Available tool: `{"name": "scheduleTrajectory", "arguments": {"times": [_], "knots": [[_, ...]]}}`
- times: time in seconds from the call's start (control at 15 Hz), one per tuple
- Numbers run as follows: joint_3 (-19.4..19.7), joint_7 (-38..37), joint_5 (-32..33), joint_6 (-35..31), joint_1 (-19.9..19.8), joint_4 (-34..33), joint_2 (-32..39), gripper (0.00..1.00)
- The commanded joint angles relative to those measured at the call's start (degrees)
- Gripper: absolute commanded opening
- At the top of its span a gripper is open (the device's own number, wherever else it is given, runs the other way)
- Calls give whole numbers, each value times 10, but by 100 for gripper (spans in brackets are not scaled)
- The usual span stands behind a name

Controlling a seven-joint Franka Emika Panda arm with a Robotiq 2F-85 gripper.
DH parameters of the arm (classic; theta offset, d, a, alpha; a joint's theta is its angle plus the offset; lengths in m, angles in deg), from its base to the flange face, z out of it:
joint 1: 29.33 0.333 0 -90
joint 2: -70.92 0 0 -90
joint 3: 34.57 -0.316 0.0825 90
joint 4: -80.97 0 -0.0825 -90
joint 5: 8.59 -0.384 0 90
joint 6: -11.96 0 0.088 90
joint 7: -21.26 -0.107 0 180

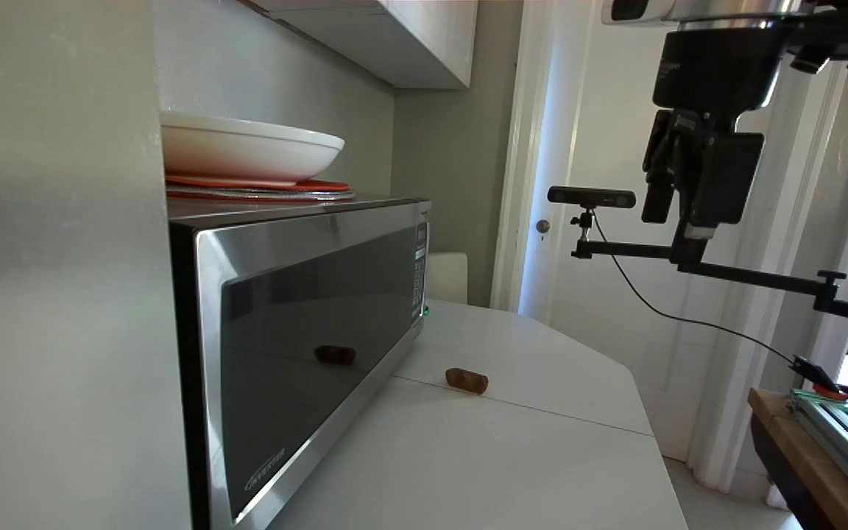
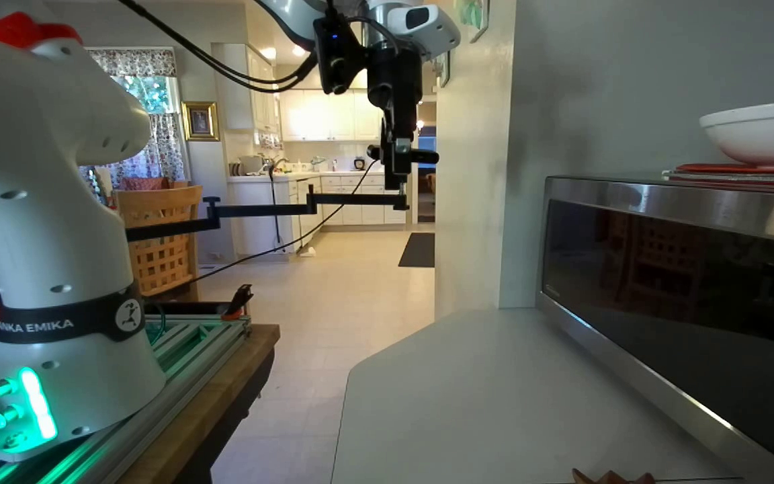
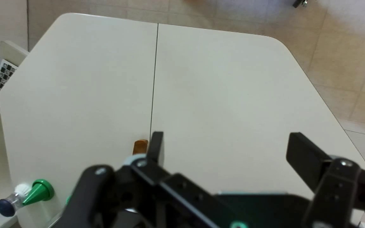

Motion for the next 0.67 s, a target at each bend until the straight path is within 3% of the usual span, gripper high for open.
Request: {"name": "scheduleTrajectory", "arguments": {"times": [0.0,0.33,0.6], "knots": [[78,36,-26,19,-12,-32,10,100],[41,-3,-21,-7,10,2,-2,100],[102,0,-55,3,-8,-23,2,100]]}}
